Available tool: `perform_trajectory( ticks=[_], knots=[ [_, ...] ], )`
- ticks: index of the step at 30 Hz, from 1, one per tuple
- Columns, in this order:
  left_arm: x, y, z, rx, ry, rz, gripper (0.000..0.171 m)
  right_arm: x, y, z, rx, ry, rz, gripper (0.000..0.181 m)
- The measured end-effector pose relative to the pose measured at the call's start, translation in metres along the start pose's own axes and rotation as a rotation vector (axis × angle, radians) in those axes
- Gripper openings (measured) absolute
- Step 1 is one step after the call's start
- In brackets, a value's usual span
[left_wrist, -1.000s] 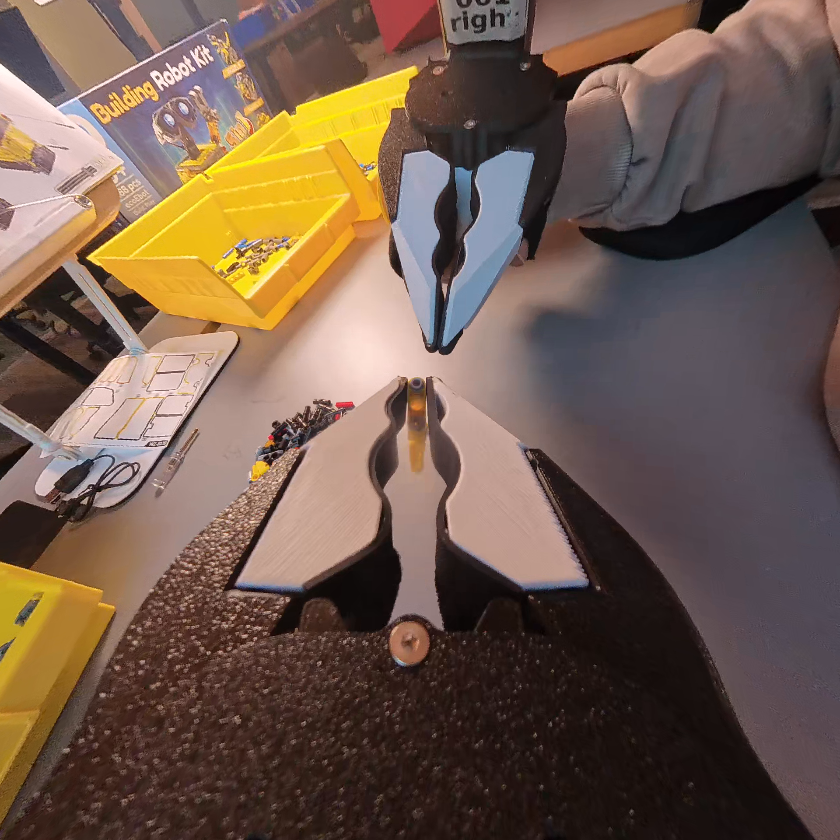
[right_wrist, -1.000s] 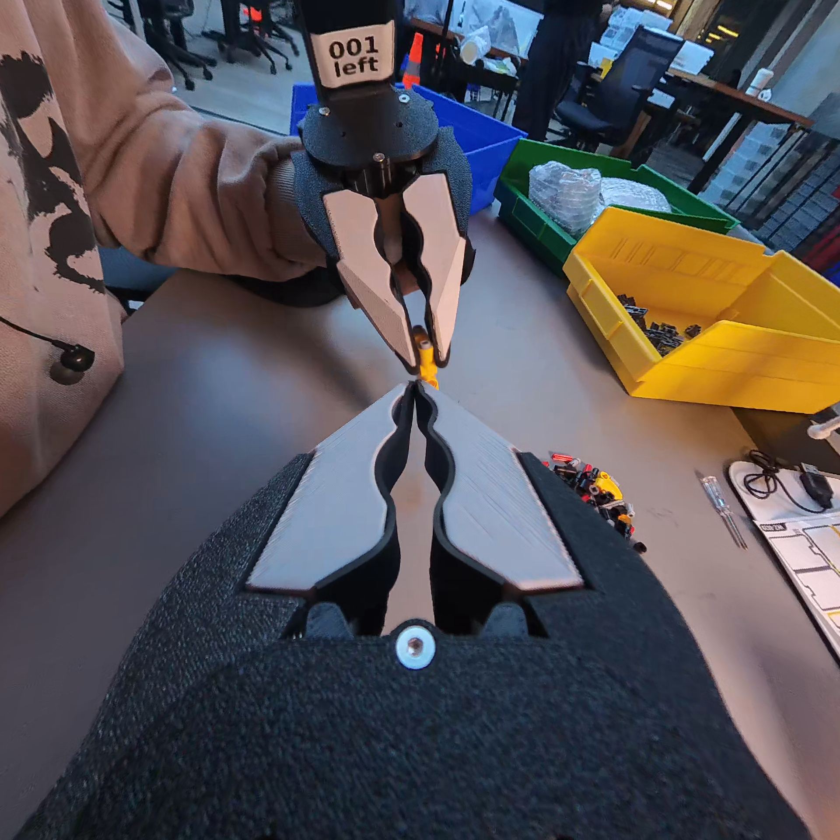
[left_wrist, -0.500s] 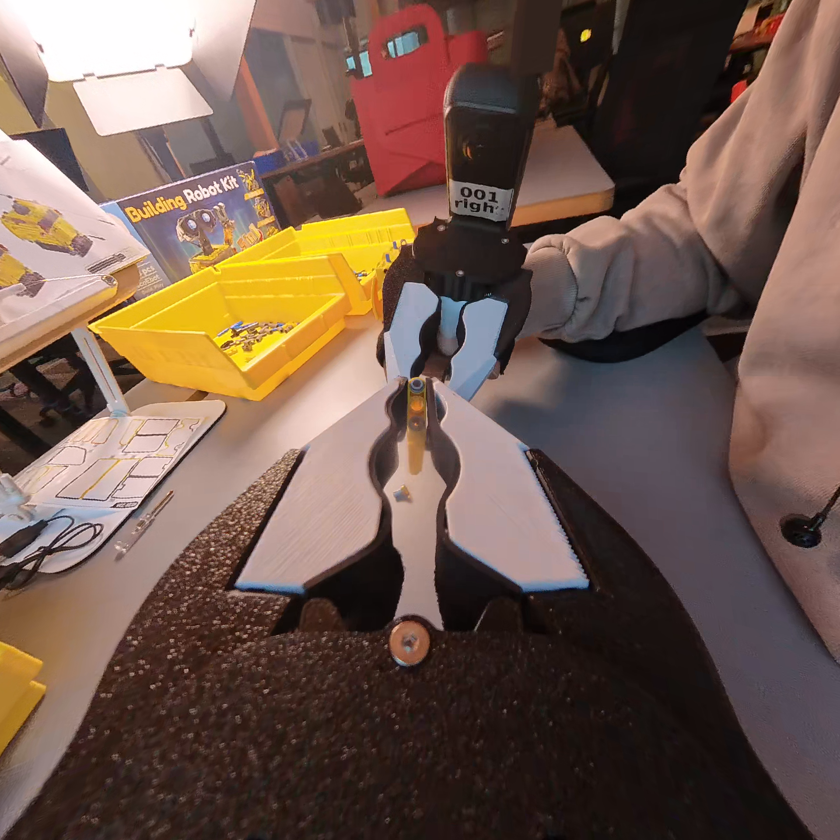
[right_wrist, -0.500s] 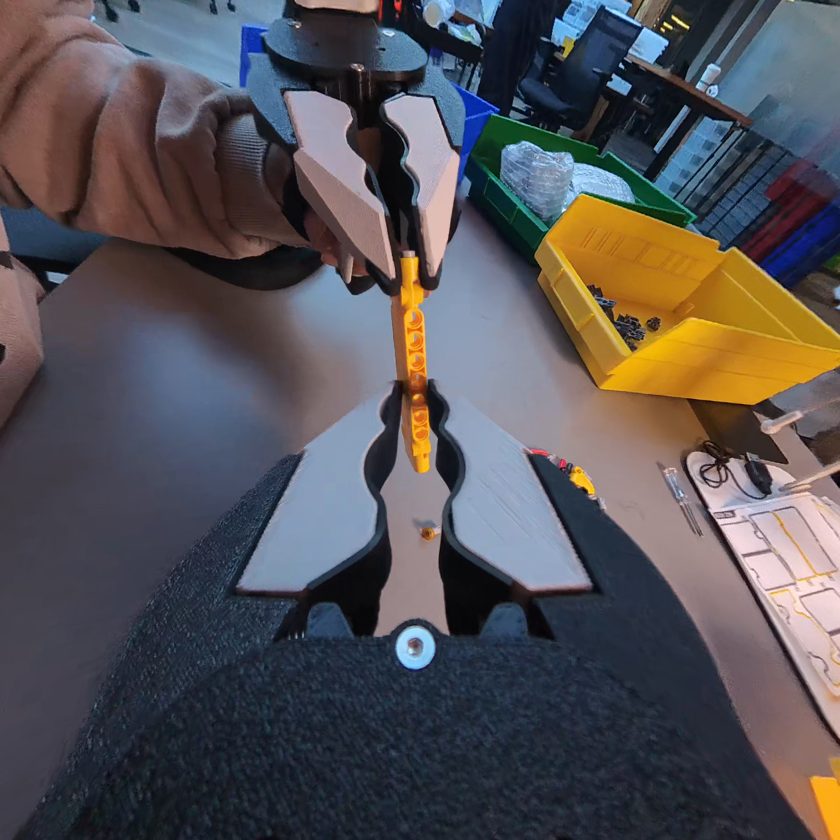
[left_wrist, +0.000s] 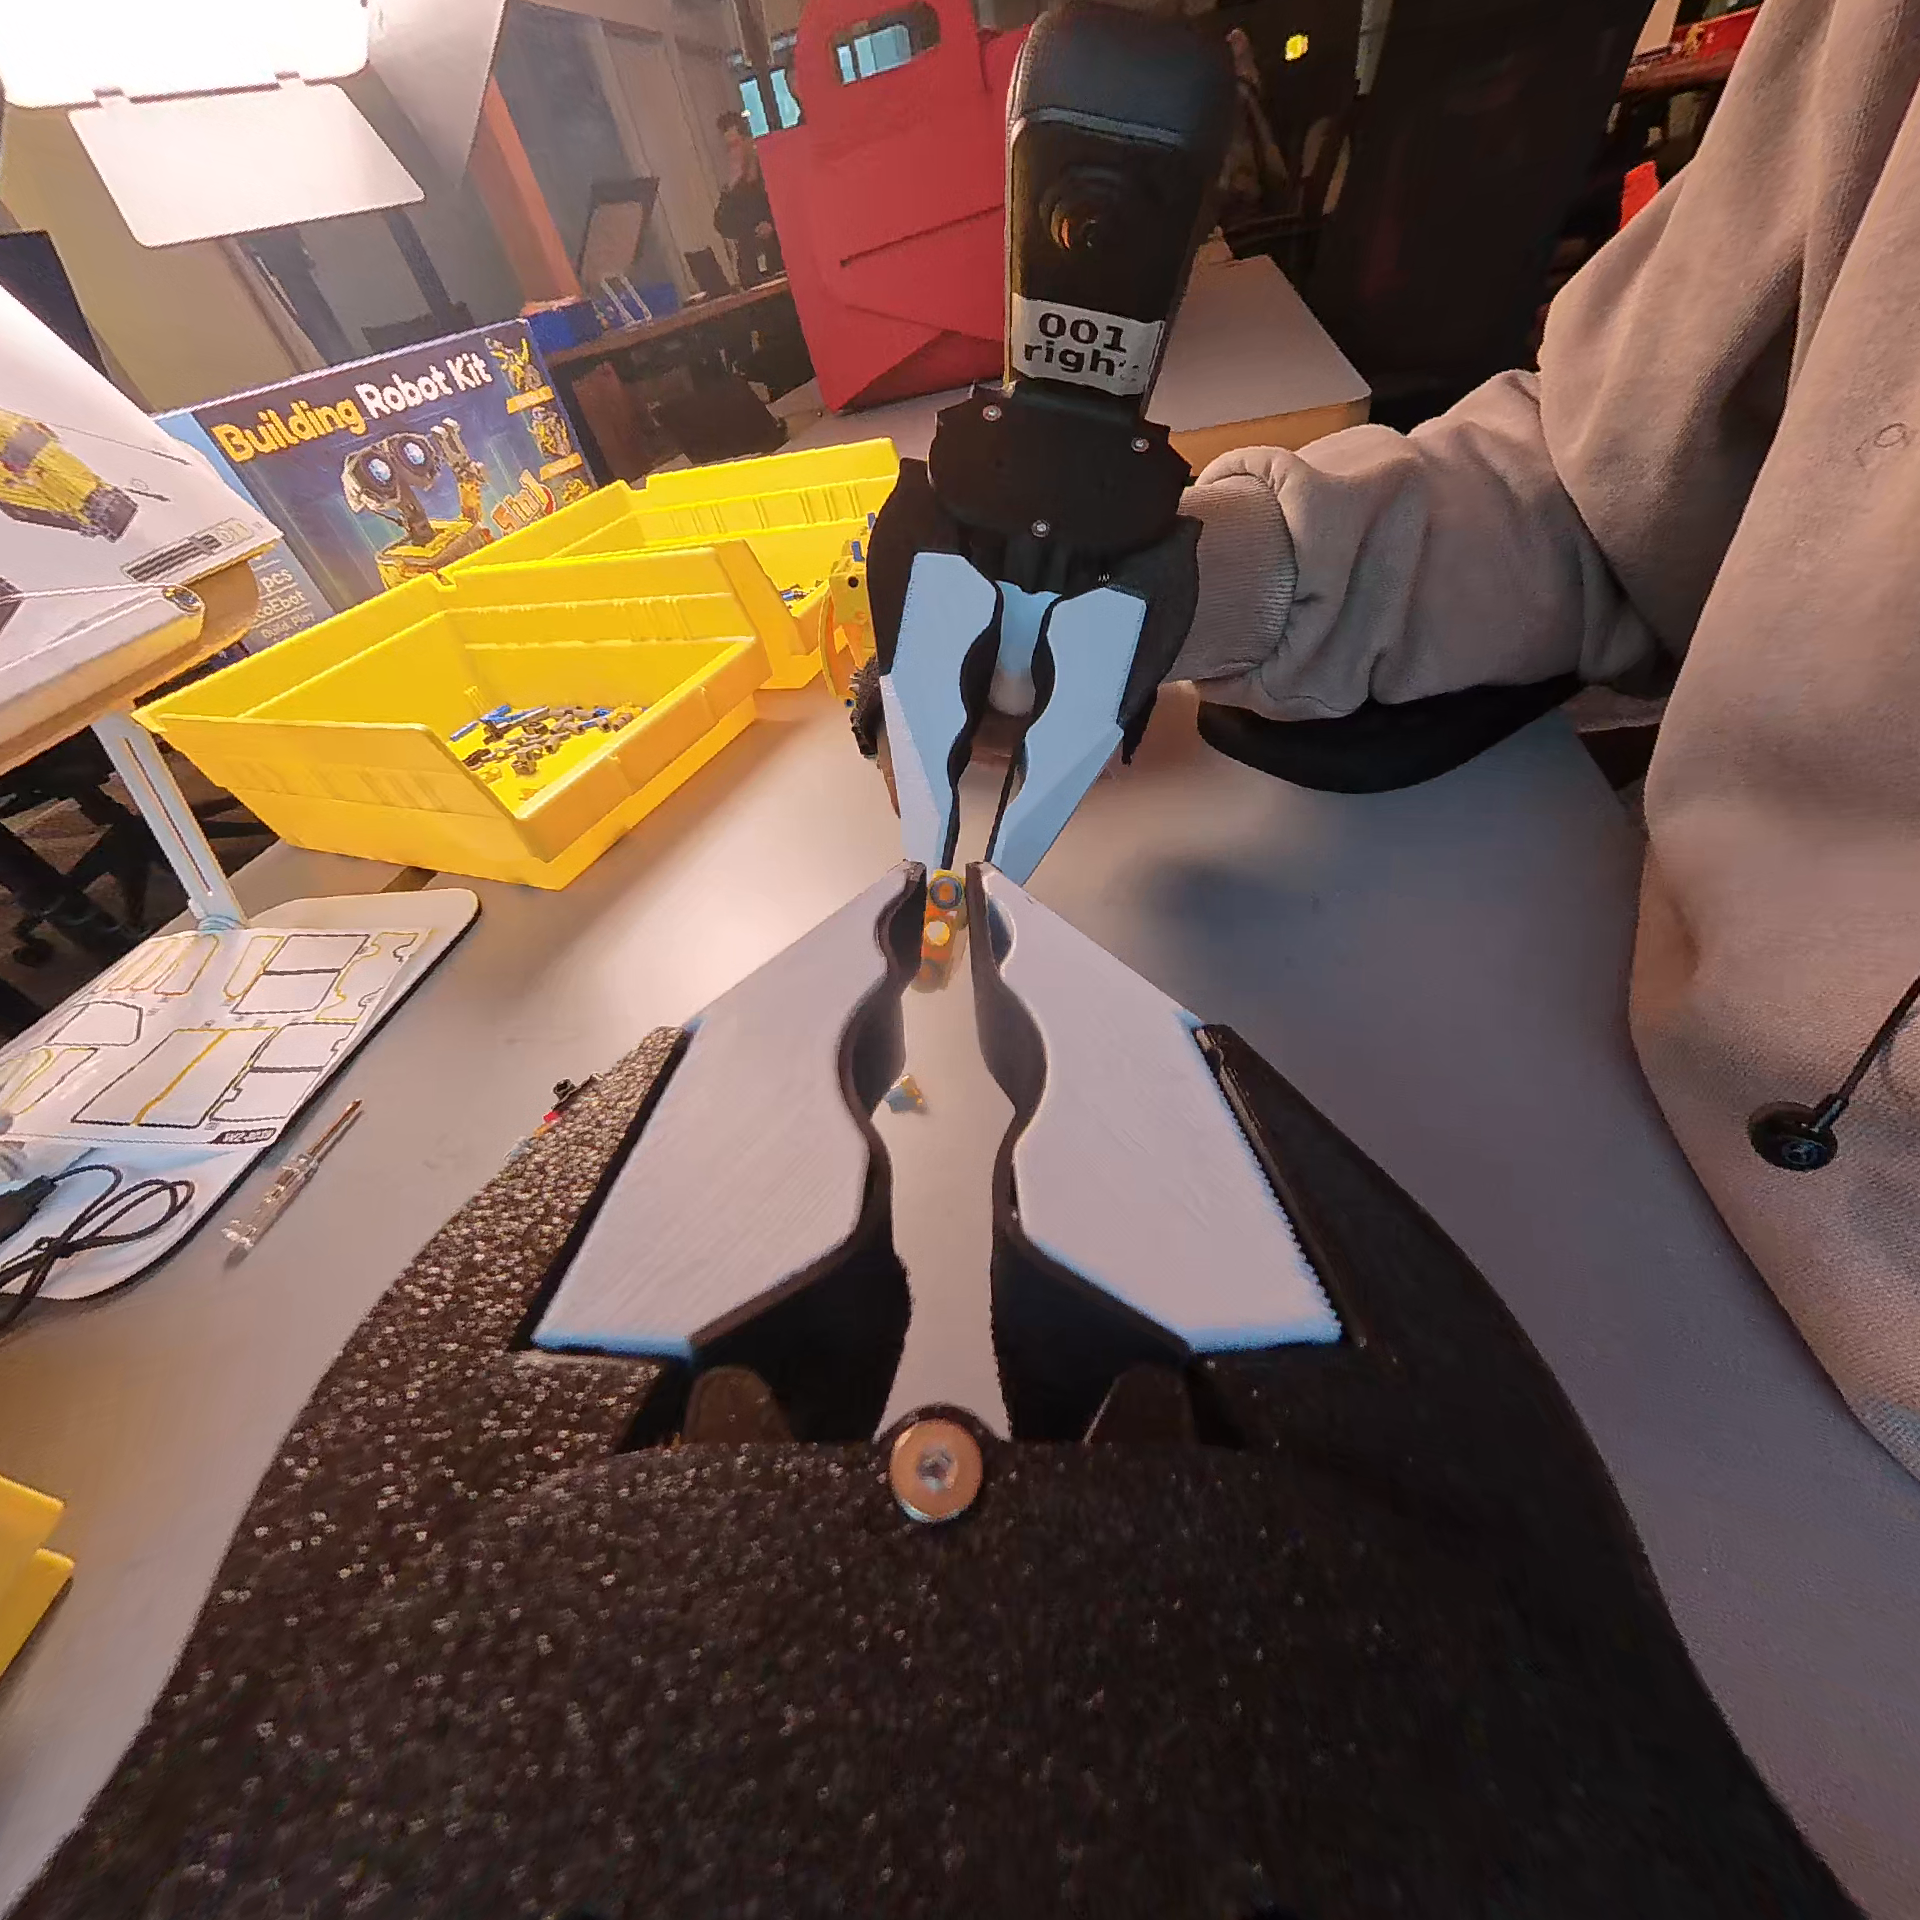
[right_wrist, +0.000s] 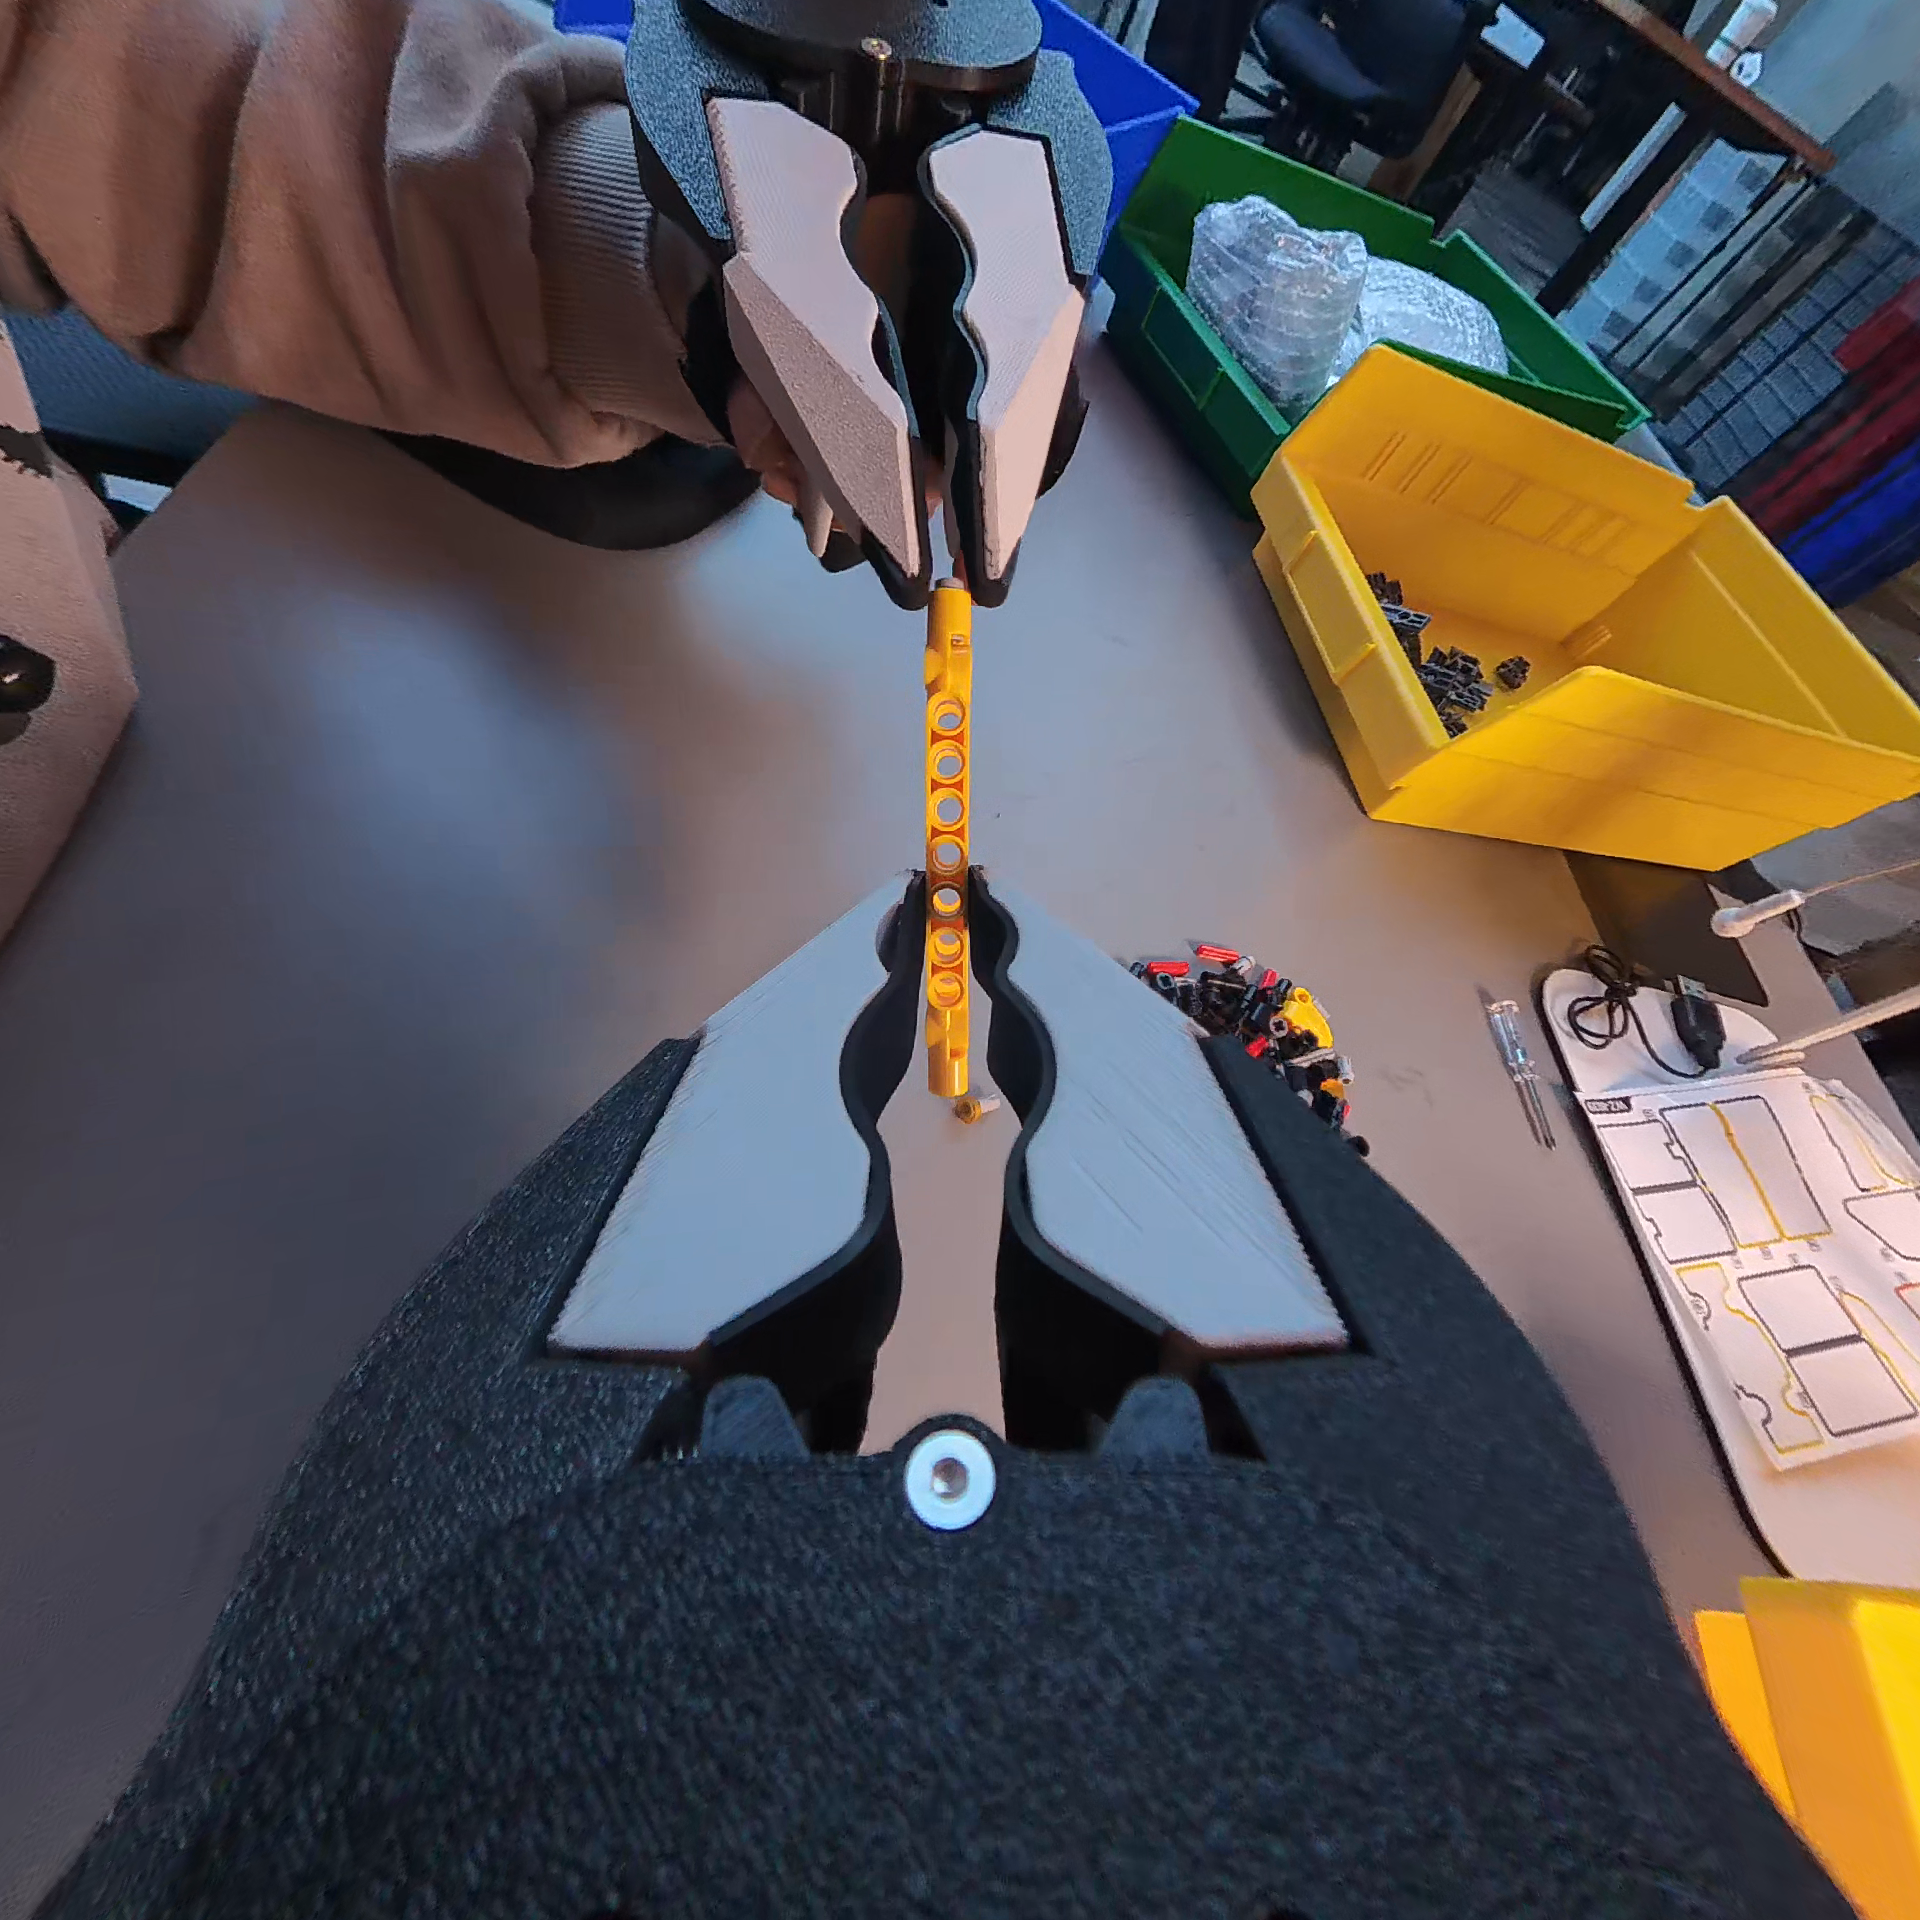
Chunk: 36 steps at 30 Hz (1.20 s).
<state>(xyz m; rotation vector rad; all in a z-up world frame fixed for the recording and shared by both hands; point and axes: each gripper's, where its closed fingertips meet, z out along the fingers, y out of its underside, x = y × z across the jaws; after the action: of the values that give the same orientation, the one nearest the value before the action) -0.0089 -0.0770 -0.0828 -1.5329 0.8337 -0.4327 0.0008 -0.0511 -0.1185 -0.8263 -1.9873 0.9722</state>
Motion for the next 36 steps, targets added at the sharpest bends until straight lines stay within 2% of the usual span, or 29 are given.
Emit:
perform_trajectory(
  ticks=[8,10,12,13,17,20,22,23,24,25,27,29,32,33,36],
  knots=[
    [0.002,-0.006,-0.001,0.028,0.02,-0.018,0.0,-0.004,-0.009,-0.002,0.04,-0.012,0.006,0.007],
    [0.003,-0.006,0.0,0.033,0.022,-0.015,0.0,-0.009,-0.021,0.003,0.086,-0.021,0.013,0.016],
    [0.006,-0.005,0.002,0.025,0.036,-0.021,0.0,-0.011,-0.022,0.013,0.073,-0.007,0.003,0.019],
    [0.005,-0.003,0.002,0.017,0.033,-0.02,0.0,-0.01,-0.018,0.018,0.049,0.015,-0.012,0.019],
    [-0.012,0.001,-0.004,0.003,-0.03,-0.064,0.0,-0.023,0.009,0.033,-0.084,-0.055,0.0,0.018],
    [-0.026,0.012,-0.009,-0.036,-0.08,-0.084,0.0,-0.032,0.018,0.034,-0.155,-0.115,0.082,0.02],
    [-0.03,0.021,-0.01,-0.07,-0.09,-0.098,0.0,-0.033,0.028,0.04,-0.241,-0.102,0.183,0.028],
    [-0.032,0.027,-0.01,-0.094,-0.093,-0.111,0.002,-0.036,0.035,0.044,-0.288,-0.111,0.275,0.038],
    [-0.034,0.033,-0.009,-0.124,-0.096,-0.125,0.004,-0.041,0.042,0.049,-0.336,-0.122,0.365,0.056],
    [-0.034,0.041,-0.008,-0.158,-0.092,-0.14,0.006,-0.043,0.048,0.054,-0.375,-0.112,0.416,0.063],
    [-0.036,0.056,-0.008,-0.227,-0.095,-0.169,0.009,-0.046,0.056,0.06,-0.443,-0.078,0.421,0.07],
    [-0.036,0.064,-0.007,-0.262,-0.091,-0.189,0.009,-0.047,0.057,0.062,-0.495,-0.051,0.399,0.065],
    [-0.035,0.069,-0.007,-0.281,-0.071,-0.242,0.01,-0.054,0.053,0.06,-0.489,-0.099,0.357,0.03],
    [-0.033,0.07,-0.007,-0.284,-0.056,-0.27,0.012,-0.052,0.054,0.058,-0.481,-0.104,0.337,0.024],
    [-0.026,0.074,-0.005,-0.286,0.009,-0.402,0.019,-0.037,0.056,0.052,-0.428,-0.065,0.225,0.024]
  ],
)
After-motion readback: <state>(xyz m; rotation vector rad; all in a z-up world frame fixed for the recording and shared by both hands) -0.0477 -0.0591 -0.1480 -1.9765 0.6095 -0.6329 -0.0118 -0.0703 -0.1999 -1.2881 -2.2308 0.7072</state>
